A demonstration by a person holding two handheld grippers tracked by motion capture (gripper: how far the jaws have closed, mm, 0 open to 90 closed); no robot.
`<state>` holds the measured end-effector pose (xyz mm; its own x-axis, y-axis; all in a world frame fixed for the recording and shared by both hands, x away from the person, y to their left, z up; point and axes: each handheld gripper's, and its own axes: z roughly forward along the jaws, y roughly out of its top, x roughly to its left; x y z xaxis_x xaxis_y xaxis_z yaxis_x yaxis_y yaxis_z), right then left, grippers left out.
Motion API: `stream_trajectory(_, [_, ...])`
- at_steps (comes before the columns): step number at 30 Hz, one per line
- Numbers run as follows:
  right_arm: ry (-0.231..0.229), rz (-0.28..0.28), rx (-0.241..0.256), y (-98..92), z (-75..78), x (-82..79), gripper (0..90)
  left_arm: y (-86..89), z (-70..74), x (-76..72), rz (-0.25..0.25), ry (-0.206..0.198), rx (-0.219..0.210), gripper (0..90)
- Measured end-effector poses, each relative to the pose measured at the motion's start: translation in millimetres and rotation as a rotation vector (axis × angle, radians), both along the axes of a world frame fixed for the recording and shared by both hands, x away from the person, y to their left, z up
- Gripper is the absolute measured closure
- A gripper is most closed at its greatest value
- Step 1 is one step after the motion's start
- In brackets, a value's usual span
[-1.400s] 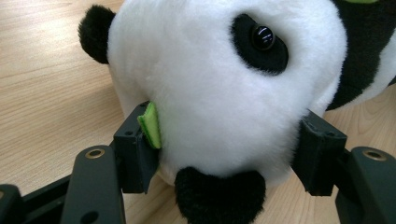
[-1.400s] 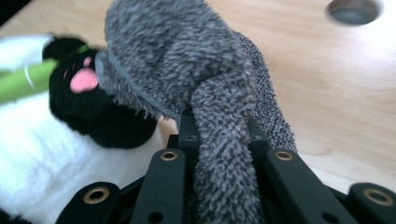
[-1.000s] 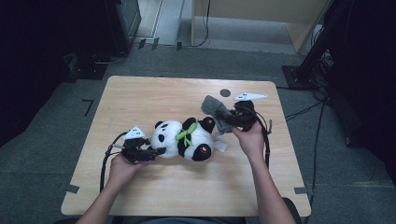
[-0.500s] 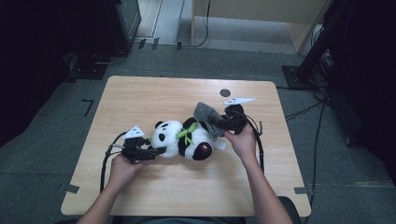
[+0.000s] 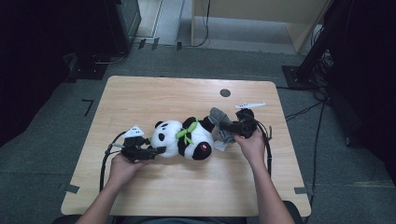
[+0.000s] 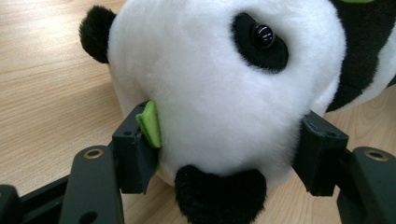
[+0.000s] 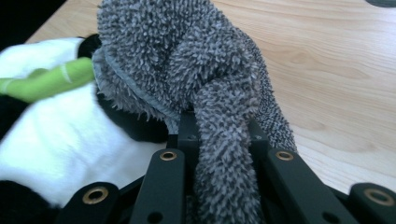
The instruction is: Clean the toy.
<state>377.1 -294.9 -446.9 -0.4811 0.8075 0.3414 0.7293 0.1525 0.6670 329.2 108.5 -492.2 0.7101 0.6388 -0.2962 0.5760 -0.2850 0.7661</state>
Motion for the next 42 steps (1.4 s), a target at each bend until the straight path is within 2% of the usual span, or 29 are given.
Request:
stream_trajectory(3, [-0.004, -0.028, -0.039, -5.8, 0.4, -1.1, 76.6, 0.2, -0.2, 0.1, -0.002, 0.001, -0.002, 32.8])
stream_trajectory(5, [-0.017, -0.049, -0.037, -12.2, 4.0, -4.5, 76.6, 0.4, -0.1, 0.6, -0.001, 0.006, -0.005, 32.8])
stream_trajectory(7, [-0.078, -0.043, 0.009, -14.4, 18.7, -12.5, 76.6, 0.2, 0.2, 0.8, -0.001, 0.007, -0.004, 32.5])
stream_trajectory(8, [-0.078, -0.043, 0.009, -14.4, 18.7, -12.5, 76.6, 0.0, 0.5, 0.8, -0.001, 0.010, -0.003, 32.5])
stream_trajectory(9, [-0.126, -0.021, 0.033, -7.4, 31.8, -17.7, 76.5, 0.0, 0.9, 1.2, -0.003, 0.011, 0.000, 32.4])
stream_trajectory(10, [-0.126, -0.021, 0.033, -7.4, 31.8, -17.7, 76.5, 0.0, 1.2, 1.5, -0.005, 0.013, 0.001, 32.4])
stream_trajectory(13, [-0.178, 0.044, 0.049, 12.9, 47.3, -24.1, 76.4, -0.5, 1.6, 1.7, -0.002, 0.015, 0.001, 32.3])
stream_trajectory(17, [-0.210, 0.140, 0.019, 46.8, 53.6, -27.6, 76.3, -1.0, 1.9, 1.8, 0.001, 0.016, 0.001, 32.0])
stream_trajectory(22, [-0.205, 0.220, -0.009, 79.4, 47.9, -24.9, 76.0, -1.6, 2.1, 1.5, 0.002, 0.014, 0.004, 31.9])
stream_trajectory(24, [-0.199, 0.241, -0.005, 87.7, 43.1, -22.6, 75.7, -1.7, 2.1, 1.4, 0.003, 0.013, 0.004, 32.0])
stream_trajectory(26, [-0.164, 0.268, 0.001, 95.2, 34.3, -19.0, 75.7, -1.8, 2.0, 1.4, 0.006, 0.015, 0.005, 32.0])
stream_trajectory(28, [-0.154, 0.280, -0.005, 98.2, 27.3, -17.5, 75.7, -2.0, 1.9, 1.5, 0.012, 0.024, 0.010, 32.4])
stream_trajectory(30, [-0.143, 0.273, 0.024, 94.1, 23.9, -16.6, 75.8, -2.8, 1.8, 1.9, 0.023, 0.037, 0.009, 33.9])
stream_trajectory(33, [-0.134, 0.273, 0.021, 85.7, 18.6, -16.4, 75.7, -3.4, 2.3, 1.8, 0.026, 0.042, 0.016, 35.3])
stream_trajectory(36, [-0.111, 0.259, 0.054, 71.8, 11.0, -18.1, 76.0, -3.6, 2.5, 1.4, 0.026, 0.042, 0.019, 35.3])
stream_trajectory(39, [-0.108, 0.249, 0.051, 66.3, 9.2, -20.4, 76.1, -4.1, 3.0, 1.6, 0.026, 0.043, 0.020, 35.3])
stream_trajectory(42, [-0.121, 0.239, 0.026, 61.2, 7.6, -24.8, 76.3, -4.6, 2.9, 2.2, 0.027, 0.044, 0.018, 35.3])
